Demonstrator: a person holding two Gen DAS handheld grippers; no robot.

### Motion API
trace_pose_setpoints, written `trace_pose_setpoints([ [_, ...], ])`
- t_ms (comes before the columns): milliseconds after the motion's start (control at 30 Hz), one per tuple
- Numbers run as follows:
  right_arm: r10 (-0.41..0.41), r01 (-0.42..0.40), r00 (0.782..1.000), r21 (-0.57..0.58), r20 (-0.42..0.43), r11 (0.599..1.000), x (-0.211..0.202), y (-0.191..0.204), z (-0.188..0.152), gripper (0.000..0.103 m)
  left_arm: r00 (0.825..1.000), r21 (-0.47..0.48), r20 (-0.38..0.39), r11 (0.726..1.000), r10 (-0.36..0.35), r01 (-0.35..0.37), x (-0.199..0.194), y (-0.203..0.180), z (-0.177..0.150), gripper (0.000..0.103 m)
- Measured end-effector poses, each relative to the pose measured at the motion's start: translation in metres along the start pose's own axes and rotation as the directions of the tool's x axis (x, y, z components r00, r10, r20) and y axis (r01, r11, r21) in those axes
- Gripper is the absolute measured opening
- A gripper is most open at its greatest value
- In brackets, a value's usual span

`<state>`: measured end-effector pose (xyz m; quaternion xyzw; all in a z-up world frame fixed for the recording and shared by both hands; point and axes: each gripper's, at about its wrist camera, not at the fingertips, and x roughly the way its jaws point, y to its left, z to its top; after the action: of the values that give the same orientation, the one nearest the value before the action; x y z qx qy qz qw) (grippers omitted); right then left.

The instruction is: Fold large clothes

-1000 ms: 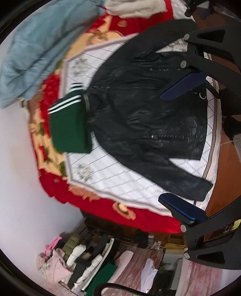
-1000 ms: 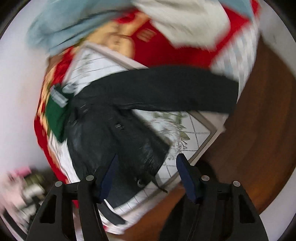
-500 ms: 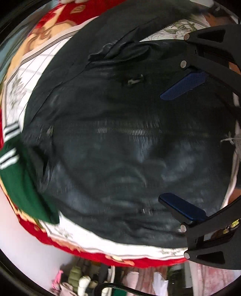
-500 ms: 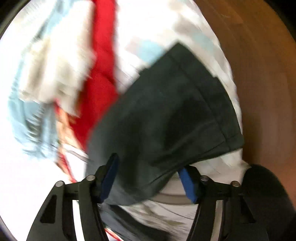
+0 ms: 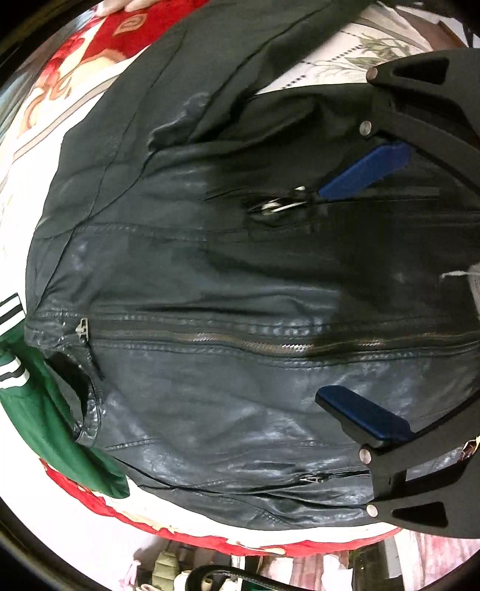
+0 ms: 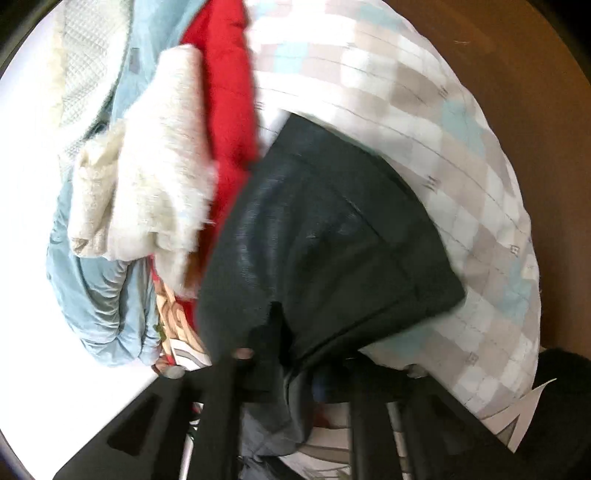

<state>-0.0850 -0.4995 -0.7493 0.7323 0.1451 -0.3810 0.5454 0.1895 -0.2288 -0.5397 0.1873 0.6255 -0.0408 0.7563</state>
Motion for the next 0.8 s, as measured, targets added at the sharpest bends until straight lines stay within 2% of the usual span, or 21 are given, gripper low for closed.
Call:
trace_pose_setpoints([
  [133,0.011,-0.007,0.999,-0.115,0.035,0.993,-0.028,0.053,-0.006,0.007,1.000,-0.043,0.013,0.999,-0.012,0.013,-0.005,0.014,0.008,0.103],
  [233,0.038,-0.029,0.999,-0.222,0.033,0.975,-0.042,0.115,-0.015,0.007,1.000,-0.090,0.019,0.996,-0.023,0.025,-0.008,0.033,0.014,0.103],
  [333,0.070,-0.065,0.998,-0.360,0.001,0.931,-0.045,0.179,-0.047,0.007,0.999,-0.151,0.022,0.988,-0.031,0.034,-0.012,0.058,0.015,0.103],
  [400,0.087,-0.095,0.995,-0.447,-0.038,0.890,-0.042,0.217,-0.080,0.007,0.999,-0.188,0.025,0.982,-0.020,0.024,-0.013,0.074,0.015,0.103],
  [500,0.097,-0.153,0.987,-0.561,-0.128,0.814,-0.022,0.267,-0.138,0.007,1.000,-0.248,0.017,0.969,0.006,-0.001,-0.010,0.104,0.013,0.103],
  [600,0.053,-0.207,0.968,-0.663,-0.245,0.719,0.013,0.304,-0.215,0.007,1.000,-0.329,-0.009,0.944,0.028,-0.029,-0.002,0.148,0.010,0.103],
  [700,-0.034,-0.267,0.933,-0.754,-0.357,0.600,0.055,0.321,-0.311,0.007,0.997,-0.420,-0.031,0.905,0.064,-0.071,0.009,0.200,-0.004,0.103],
  [767,-0.111,-0.299,0.909,-0.814,-0.401,0.498,0.081,0.317,-0.379,0.007,0.994,-0.483,-0.055,0.868,0.096,-0.111,0.018,0.239,-0.018,0.103],
  [800,-0.158,-0.314,0.897,-0.847,-0.412,0.429,0.094,0.313,-0.415,0.006,0.991,-0.511,-0.071,0.849,0.110,-0.131,0.024,0.256,-0.026,0.103],
])
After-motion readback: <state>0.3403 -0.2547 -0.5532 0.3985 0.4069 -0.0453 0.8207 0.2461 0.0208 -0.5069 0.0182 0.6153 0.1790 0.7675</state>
